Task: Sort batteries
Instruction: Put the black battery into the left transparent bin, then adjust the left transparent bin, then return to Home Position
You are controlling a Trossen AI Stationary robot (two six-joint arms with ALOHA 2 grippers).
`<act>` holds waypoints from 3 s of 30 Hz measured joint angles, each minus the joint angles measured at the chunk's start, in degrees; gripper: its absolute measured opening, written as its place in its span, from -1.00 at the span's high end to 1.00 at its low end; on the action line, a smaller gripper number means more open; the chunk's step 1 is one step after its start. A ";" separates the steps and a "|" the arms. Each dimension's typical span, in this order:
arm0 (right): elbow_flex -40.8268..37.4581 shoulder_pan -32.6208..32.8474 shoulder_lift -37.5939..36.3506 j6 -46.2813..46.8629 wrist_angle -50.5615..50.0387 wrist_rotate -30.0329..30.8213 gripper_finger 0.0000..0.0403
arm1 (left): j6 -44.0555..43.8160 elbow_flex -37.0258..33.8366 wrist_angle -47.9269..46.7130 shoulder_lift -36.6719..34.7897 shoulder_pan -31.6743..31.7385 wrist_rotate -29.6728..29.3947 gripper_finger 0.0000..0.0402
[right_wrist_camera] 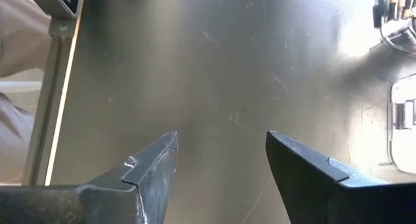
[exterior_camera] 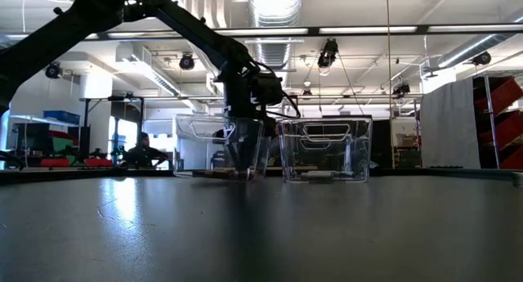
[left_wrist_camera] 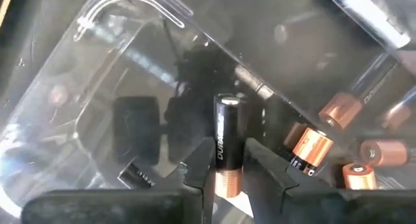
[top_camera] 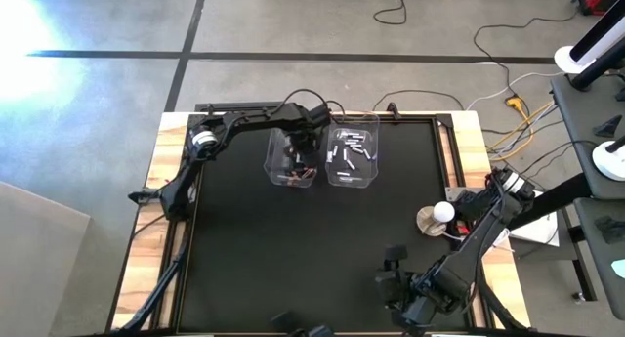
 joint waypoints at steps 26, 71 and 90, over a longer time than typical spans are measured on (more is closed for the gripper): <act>-1.93 -2.65 -4.36 3.60 -4.73 1.95 -0.36 | 0.47 -6.90 -22.73 -24.46 -2.13 -4.05 0.31; -1.89 -12.82 -11.41 -12.28 -5.57 1.53 -0.33 | 5.23 -40.44 -1.46 -47.07 -9.66 -1.76 0.31; -25.18 -23.89 -12.69 -42.52 50.70 -15.02 -0.10 | -4.07 -76.50 80.43 -77.55 -17.36 10.20 0.31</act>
